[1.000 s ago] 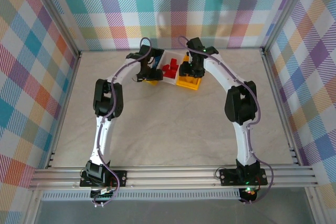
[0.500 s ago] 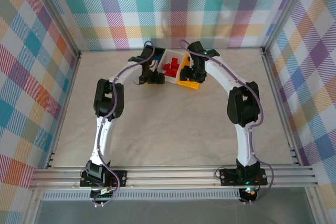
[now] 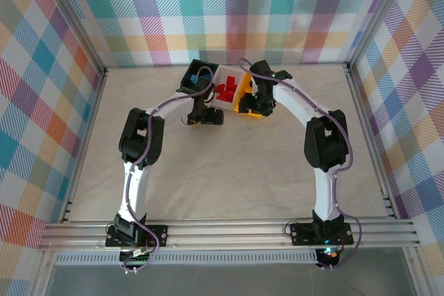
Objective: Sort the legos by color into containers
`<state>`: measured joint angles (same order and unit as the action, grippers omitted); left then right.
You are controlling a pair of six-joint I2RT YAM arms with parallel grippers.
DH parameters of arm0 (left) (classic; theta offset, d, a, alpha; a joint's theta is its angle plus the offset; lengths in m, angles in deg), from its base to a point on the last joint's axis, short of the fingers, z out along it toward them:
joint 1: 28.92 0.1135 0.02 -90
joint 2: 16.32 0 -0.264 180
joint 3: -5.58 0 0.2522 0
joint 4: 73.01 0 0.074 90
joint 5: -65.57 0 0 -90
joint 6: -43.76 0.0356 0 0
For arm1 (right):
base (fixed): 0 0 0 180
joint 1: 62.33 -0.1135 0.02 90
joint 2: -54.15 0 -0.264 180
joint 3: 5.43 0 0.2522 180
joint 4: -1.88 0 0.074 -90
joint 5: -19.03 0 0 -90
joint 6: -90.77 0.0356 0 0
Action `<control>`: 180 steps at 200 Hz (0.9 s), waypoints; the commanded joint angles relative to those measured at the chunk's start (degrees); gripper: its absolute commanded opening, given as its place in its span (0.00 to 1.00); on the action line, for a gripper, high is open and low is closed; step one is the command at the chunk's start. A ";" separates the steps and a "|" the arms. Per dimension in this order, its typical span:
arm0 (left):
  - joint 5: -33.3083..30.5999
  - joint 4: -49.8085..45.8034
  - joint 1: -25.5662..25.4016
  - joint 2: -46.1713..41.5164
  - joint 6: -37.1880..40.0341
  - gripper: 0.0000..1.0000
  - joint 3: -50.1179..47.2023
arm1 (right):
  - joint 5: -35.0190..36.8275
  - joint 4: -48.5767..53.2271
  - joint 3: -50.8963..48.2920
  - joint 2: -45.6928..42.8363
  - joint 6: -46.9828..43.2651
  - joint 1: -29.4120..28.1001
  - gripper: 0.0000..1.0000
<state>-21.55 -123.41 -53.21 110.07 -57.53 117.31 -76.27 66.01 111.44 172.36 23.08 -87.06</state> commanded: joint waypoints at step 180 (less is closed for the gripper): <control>-12.25 -4.22 7.31 19.48 2.80 0.88 30.74 | -5.36 5.34 5.70 0.86 2.57 -1.02 0.59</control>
<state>-28.17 -134.56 -48.32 126.09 -55.86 144.37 -79.94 69.27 115.48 171.46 24.39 -87.30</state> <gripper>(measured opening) 0.851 0.587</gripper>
